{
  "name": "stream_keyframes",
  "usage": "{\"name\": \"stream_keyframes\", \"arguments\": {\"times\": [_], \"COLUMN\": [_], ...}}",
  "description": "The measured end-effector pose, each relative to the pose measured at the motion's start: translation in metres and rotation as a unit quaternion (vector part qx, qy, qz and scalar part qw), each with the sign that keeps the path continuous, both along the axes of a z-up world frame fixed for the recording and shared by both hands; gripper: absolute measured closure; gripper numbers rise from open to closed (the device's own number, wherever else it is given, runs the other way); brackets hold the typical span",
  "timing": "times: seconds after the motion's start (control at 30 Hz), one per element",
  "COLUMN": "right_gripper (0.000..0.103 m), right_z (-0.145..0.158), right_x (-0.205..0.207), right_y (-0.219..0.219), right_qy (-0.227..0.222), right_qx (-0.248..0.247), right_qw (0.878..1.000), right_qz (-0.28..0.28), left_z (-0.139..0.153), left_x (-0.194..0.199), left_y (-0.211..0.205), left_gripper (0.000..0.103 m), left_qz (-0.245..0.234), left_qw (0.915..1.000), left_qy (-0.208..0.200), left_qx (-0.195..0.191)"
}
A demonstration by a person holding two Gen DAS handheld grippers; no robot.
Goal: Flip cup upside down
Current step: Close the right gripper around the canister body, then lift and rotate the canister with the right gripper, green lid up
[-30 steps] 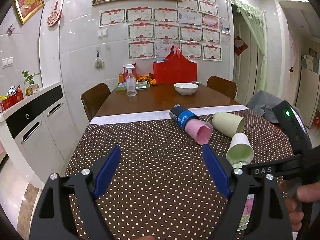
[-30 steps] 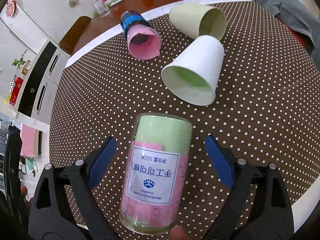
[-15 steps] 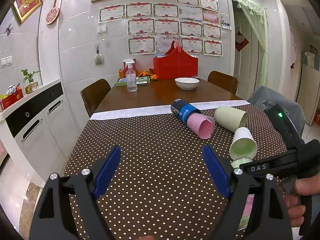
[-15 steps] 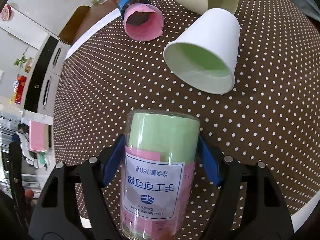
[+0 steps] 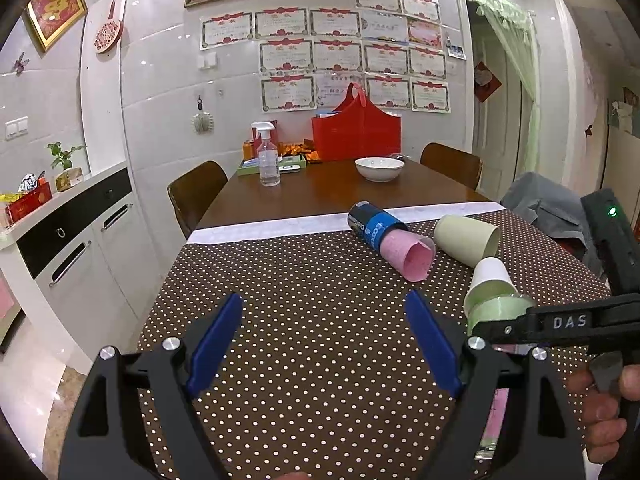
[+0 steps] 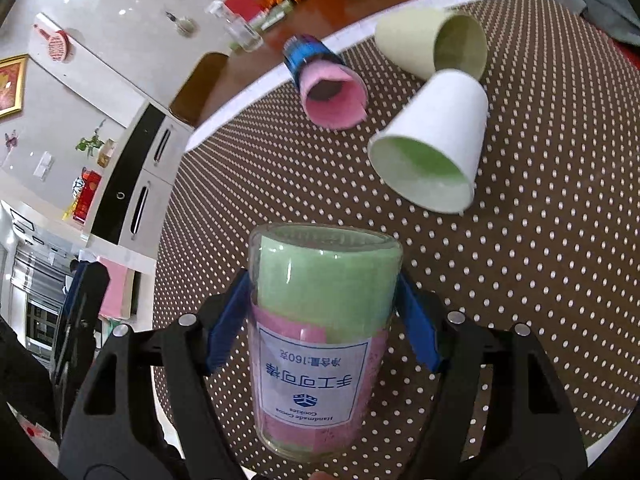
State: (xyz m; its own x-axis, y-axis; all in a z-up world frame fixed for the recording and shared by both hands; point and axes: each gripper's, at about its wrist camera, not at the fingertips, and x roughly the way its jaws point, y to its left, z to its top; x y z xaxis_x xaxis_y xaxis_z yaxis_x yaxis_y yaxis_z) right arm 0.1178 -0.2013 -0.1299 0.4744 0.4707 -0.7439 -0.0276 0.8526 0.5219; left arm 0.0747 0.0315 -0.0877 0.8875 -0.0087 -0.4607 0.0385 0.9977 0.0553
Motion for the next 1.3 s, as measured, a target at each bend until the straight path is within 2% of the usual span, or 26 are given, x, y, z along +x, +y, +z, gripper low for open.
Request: {"name": "stream_keyframes", "arguments": {"times": [0.17,0.37,0.47,0.57,0.77,0.83,1.3], "right_gripper": [0.034,0.034,0.034,0.034,0.034,0.034,0.034], "right_z": [0.014,0.041,0.054,0.063,0.063,0.060,0.030], "right_x": [-0.003,-0.003,-0.002,0.002,0.016,0.021,0.049], "right_y": [0.011,0.025,0.034,0.042,0.055,0.060,0.079], "right_qy": [-0.043,-0.125,-0.172,-0.219,-0.268,-0.274,-0.267], "right_qx": [-0.011,-0.045,-0.085,-0.135,-0.186,-0.198,-0.243], "right_qw": [0.999,0.991,0.981,0.966,0.945,0.941,0.932], "right_qz": [0.005,-0.001,-0.008,-0.019,-0.018,-0.014,0.009], "left_z": [0.003,0.005,0.006,0.007,0.004,0.003,-0.003], "left_x": [0.001,0.008,0.013,0.016,0.017,0.018,0.019], "left_y": [0.001,0.004,0.005,0.006,0.005,0.004,0.003], "left_gripper": [0.020,0.020,0.020,0.020,0.020,0.020,0.020], "left_qz": [0.003,0.004,0.003,-0.001,-0.005,-0.006,-0.008], "left_qw": [1.0000,1.0000,1.0000,1.0000,0.9999,0.9999,0.9999], "left_qy": [-0.003,-0.003,-0.001,-0.002,-0.001,0.000,0.007], "left_qx": [0.002,-0.001,-0.004,-0.008,-0.009,-0.009,-0.011]}}
